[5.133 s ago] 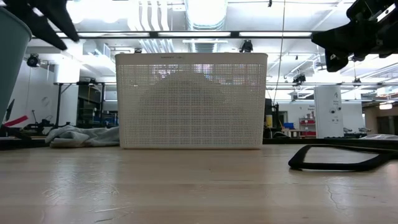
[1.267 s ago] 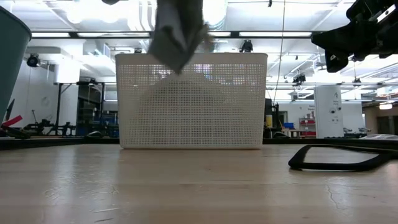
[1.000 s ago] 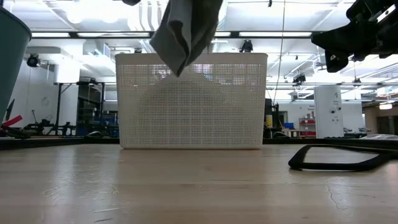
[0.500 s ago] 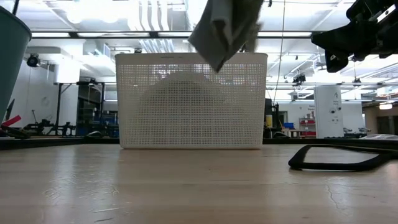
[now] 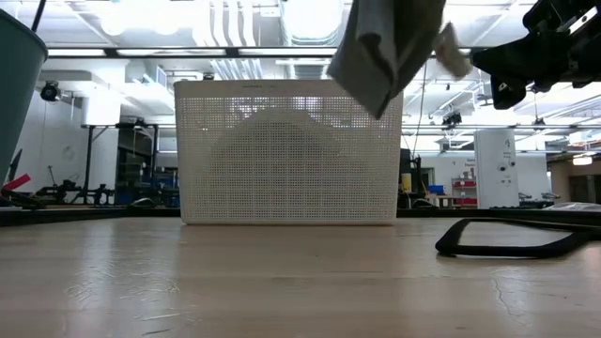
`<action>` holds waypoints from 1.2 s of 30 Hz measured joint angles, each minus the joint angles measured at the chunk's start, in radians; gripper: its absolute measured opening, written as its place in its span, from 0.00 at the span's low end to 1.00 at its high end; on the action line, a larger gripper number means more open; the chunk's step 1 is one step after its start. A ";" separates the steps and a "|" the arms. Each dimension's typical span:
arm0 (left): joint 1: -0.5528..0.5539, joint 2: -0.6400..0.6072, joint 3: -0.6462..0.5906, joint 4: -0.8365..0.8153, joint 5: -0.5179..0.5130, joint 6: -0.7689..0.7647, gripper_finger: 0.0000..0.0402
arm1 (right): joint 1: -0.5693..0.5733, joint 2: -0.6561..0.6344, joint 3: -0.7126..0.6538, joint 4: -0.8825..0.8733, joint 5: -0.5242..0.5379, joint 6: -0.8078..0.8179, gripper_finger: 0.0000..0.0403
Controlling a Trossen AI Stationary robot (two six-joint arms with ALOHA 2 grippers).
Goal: Pick & Place Cloths
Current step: Put the gray underwear into the transparent bin
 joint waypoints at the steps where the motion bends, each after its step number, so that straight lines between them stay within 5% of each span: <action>1: 0.000 0.004 -0.007 0.008 0.000 -0.006 0.02 | 0.000 0.000 0.000 0.000 0.000 0.000 0.02; 18: -0.017 0.090 -0.021 0.030 0.019 -0.080 0.02 | 0.000 0.002 0.000 0.066 0.001 -0.085 0.02; 27: -0.015 0.092 -0.021 0.032 0.024 -0.068 0.02 | 0.000 0.010 0.001 0.265 -0.005 0.248 0.02; 36: 0.006 0.092 -0.019 0.027 0.042 -0.060 0.02 | 0.028 0.190 0.004 0.364 -0.107 0.273 0.07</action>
